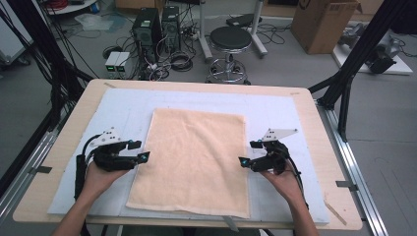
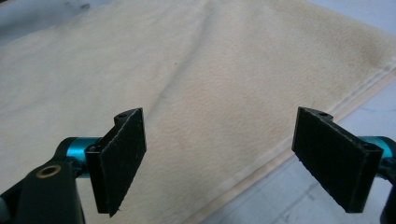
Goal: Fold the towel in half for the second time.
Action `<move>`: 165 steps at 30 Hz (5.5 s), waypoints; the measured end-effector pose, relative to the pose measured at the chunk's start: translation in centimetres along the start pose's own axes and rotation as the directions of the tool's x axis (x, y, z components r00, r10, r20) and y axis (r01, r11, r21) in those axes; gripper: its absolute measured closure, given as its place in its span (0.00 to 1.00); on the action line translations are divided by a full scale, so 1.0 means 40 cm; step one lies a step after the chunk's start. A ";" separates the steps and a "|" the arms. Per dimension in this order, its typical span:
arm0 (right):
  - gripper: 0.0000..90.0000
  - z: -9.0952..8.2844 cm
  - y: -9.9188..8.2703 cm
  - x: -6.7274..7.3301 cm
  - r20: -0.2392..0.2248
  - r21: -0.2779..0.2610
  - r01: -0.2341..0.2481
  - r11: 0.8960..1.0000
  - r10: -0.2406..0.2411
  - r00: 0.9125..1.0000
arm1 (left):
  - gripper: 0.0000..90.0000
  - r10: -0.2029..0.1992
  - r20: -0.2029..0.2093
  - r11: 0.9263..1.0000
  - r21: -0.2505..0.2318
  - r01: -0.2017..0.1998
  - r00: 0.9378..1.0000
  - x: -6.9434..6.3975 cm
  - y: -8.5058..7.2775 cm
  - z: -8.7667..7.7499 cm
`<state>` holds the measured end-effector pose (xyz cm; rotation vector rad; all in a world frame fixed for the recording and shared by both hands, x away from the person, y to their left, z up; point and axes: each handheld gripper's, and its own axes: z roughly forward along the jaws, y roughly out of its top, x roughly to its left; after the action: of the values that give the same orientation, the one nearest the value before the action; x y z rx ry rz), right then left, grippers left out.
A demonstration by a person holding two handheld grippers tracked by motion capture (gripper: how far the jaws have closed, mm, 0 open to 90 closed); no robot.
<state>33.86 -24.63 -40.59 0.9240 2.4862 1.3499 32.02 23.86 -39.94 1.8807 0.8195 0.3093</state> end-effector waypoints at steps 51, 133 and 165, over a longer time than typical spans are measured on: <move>0.27 0.151 0.152 -0.259 0.137 0.046 -0.165 0.985 0.157 0.978 | 0.57 -0.153 -0.225 0.985 0.042 0.167 0.962 0.275 0.145 0.232; 0.91 0.084 0.257 -0.231 0.030 -0.075 -0.151 0.986 0.153 0.988 | 0.92 -0.224 -0.115 0.969 -0.136 0.208 0.968 0.253 0.180 0.137; 0.91 0.015 0.204 -0.154 -0.066 -0.115 -0.088 0.989 0.080 0.995 | 0.92 -0.141 -0.062 0.979 -0.156 0.130 0.988 0.162 0.144 0.071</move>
<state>42.62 -24.58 -35.25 0.9856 2.4048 1.5554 40.64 24.68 -37.08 1.6711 0.9422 0.3472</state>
